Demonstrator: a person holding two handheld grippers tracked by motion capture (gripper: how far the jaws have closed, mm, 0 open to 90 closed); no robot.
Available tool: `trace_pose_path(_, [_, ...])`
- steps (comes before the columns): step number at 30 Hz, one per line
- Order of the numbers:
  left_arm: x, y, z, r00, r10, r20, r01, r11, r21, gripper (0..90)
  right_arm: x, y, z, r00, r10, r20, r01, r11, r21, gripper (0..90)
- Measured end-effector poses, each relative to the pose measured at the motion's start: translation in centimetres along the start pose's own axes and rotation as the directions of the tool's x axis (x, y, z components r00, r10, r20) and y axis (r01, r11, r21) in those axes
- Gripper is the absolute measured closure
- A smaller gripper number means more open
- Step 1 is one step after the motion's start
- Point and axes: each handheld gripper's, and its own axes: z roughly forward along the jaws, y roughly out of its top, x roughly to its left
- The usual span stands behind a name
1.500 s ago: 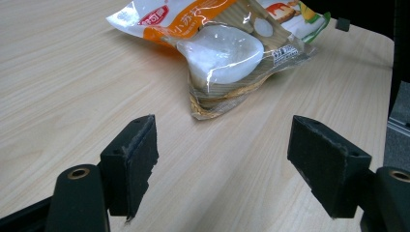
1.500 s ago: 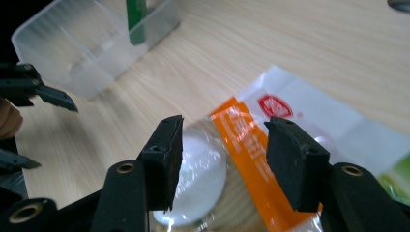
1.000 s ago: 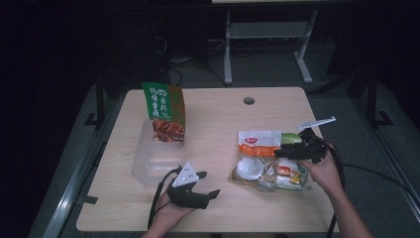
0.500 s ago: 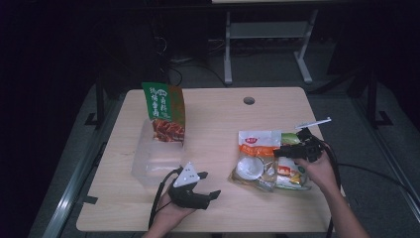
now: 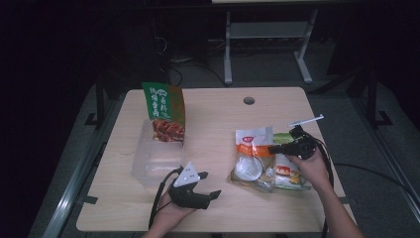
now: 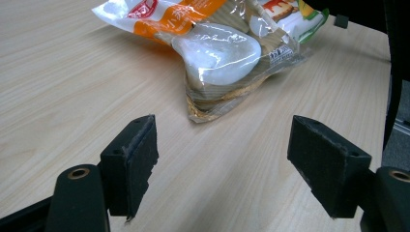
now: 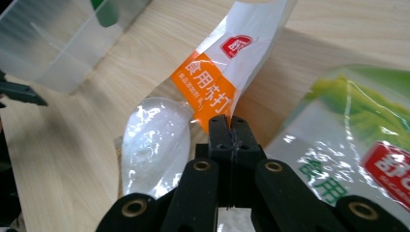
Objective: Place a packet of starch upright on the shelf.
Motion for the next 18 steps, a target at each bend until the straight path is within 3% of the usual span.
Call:
trace_pose_path(8, [0.0,0.5,0.7,0.9997,-0.018,0.018,0.018,0.9998,-0.003,25.9,2.6,-0.1,-1.2,0.9948,-0.092,-0.043,0.09,0.995,-0.049,89.9])
trace_pose_path(18, [-0.1,1.9,3.1,0.999,-0.008,0.044,0.008,0.9998,0.019,29.0,5.5,-0.8,-2.6,0.9699,-0.229,-0.082,0.22,0.97,-0.106,89.9])
